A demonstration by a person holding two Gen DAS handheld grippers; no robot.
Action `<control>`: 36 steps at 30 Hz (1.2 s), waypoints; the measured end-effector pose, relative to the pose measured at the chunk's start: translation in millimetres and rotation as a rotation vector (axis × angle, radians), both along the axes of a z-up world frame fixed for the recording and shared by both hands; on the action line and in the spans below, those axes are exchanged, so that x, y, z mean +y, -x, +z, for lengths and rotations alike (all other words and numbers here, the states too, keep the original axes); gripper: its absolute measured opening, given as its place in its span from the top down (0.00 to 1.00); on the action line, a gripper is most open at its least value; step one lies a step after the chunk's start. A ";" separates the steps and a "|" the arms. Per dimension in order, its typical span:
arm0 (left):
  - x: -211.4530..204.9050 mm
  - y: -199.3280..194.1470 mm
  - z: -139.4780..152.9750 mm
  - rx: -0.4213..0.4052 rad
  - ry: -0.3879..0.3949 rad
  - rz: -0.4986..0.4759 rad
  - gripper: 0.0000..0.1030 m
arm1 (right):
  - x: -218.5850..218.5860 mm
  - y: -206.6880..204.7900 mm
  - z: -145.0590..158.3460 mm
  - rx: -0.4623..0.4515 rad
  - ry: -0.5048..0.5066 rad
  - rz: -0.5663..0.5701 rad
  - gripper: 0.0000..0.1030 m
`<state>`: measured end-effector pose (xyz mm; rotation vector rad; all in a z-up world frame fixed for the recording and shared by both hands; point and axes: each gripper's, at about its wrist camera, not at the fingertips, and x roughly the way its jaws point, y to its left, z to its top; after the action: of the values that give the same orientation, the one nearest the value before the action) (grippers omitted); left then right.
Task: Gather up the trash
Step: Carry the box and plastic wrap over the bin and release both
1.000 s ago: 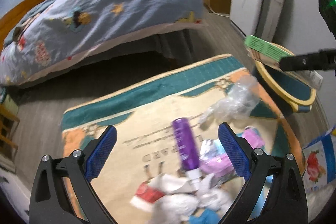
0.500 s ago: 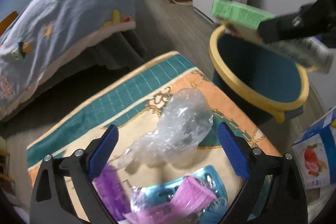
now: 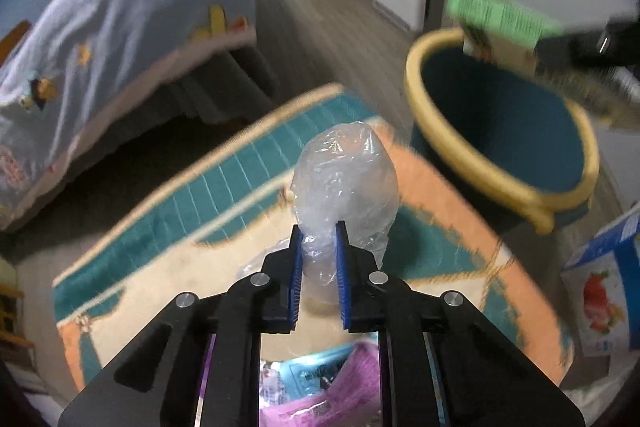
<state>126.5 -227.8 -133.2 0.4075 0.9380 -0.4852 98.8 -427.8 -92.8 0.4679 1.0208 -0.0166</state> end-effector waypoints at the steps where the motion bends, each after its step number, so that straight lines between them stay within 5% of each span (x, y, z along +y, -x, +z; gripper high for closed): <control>1: -1.3 1.3 9.4 -0.019 0.020 -0.001 0.85 | -2.7 1.3 0.6 -0.004 -0.005 -0.007 0.27; 16: -50.7 22.6 58.8 -0.062 0.186 -0.076 0.85 | -61.6 28.2 7.7 -0.061 -0.004 -0.197 0.26; 36: -106.2 23.3 41.4 0.013 0.228 -0.146 0.85 | -107.8 43.4 -9.8 -0.035 -0.014 -0.326 0.26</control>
<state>103.2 -334.0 -91.8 0.2671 0.8578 -0.7208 55.3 -535.6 -102.6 0.6415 0.9021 -0.2912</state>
